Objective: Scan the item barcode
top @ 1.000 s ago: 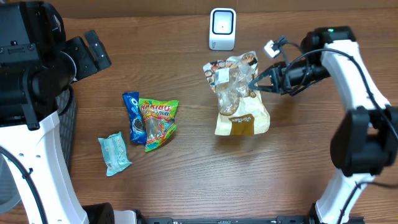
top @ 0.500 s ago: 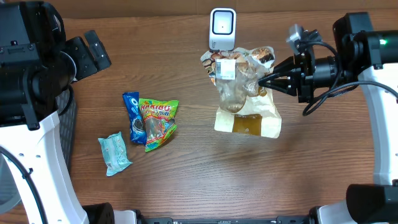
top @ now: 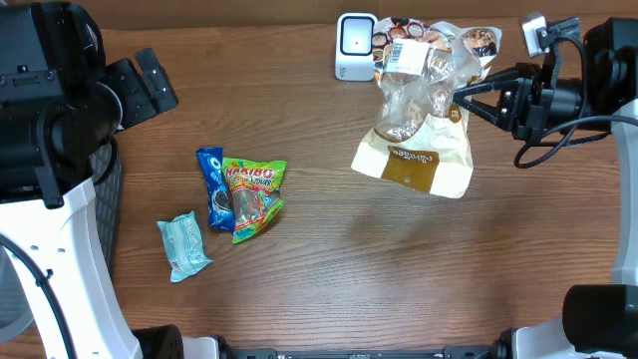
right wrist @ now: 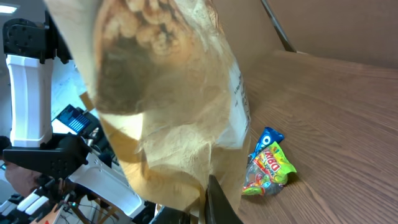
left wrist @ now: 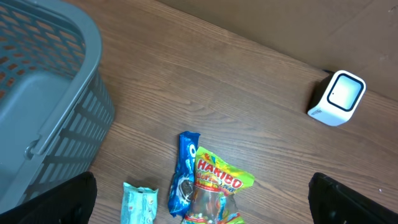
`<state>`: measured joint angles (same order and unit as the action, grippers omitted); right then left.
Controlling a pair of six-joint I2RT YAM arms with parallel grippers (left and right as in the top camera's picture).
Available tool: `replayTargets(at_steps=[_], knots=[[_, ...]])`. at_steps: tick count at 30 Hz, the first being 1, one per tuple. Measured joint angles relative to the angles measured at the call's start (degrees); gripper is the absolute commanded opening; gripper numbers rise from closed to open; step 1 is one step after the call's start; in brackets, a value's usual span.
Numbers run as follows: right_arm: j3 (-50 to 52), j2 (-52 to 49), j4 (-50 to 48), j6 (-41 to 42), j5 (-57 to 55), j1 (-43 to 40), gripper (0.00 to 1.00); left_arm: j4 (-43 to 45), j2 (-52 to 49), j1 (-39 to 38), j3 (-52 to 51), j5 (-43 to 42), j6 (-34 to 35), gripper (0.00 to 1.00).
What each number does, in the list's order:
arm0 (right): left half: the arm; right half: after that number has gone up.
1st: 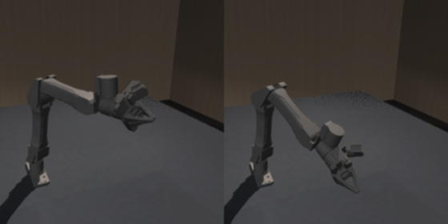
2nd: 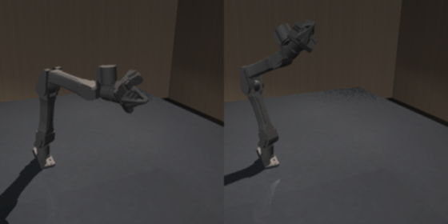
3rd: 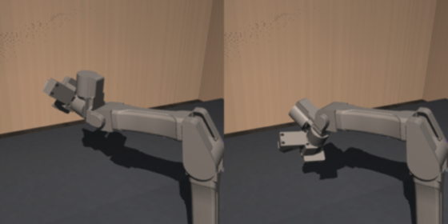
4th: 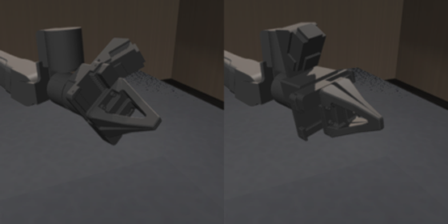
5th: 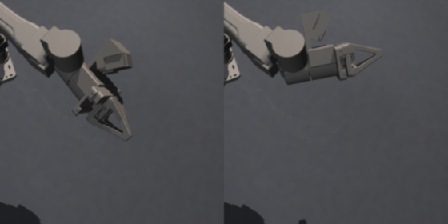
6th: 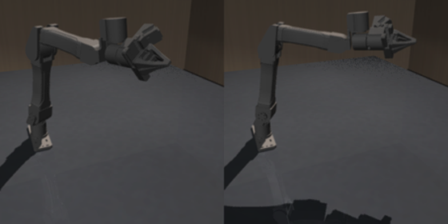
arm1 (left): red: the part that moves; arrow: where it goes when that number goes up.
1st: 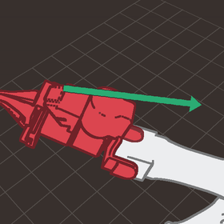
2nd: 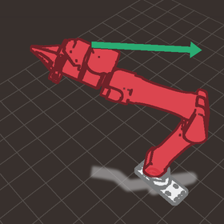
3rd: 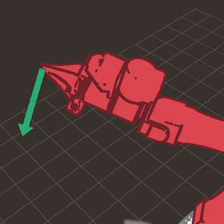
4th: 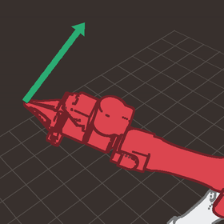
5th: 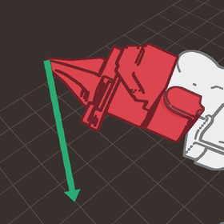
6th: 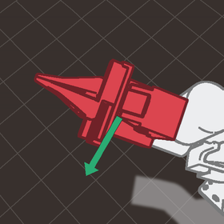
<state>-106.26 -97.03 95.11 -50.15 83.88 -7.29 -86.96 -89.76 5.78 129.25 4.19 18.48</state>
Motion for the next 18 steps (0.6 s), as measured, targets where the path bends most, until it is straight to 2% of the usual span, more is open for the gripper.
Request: replayTargets(at_steps=[3, 8, 11, 12, 13, 14, 17, 18], knots=[[0.0, 0.0, -1.9, 0.46, -1.07, 0.17, 0.04, 0.0, 0.0, 0.0, 0.0, 0.0, 0.0, 1.0], [0.0, -0.81, -5.77, 4.24, -9.53, 4.0, 0.04, 0.0, 0.0, 0.0, 0.0, 0.0, -0.02, 1.0], [0.26, -2.16, -16.57, 15.69, -20.5, 9.73, 0.04, 0.02, 0.0, 0.0, 0.0, 0.04, 0.0, 1.0], [0.31, -2.38, -20.94, 21.9, -27.39, 12.0, 0.04, -0.04, 0.0, 0.0, 0.0, 0.11, 0.0, 1.0], [0.35, -2.4, -22.49, 24.37, -30.95, 13.14, 0.04, 0.02, 0.0, 0.0, 0.0, 0.17, 0.0, 0.99], [0.35, -2.47, -25.11, 31.69, -41.72, 16.79, 0.04, 0.0, 0.0, 0.0, 0.0, 0.17, 0.0, 1.0], [0.35, -2.73, -26.4, 46.36, -67.49, 26.82, 0.04, -0.02, 0.0, 0.0, 0.0, 0.2, 0.0, 1.0], [0.35, -2.86, -26.03, 48.46, -72.28, 28.7, 0.04, -0.02, 0.0, 0.0, 0.0, 0.17, 0.0, 0.99]])
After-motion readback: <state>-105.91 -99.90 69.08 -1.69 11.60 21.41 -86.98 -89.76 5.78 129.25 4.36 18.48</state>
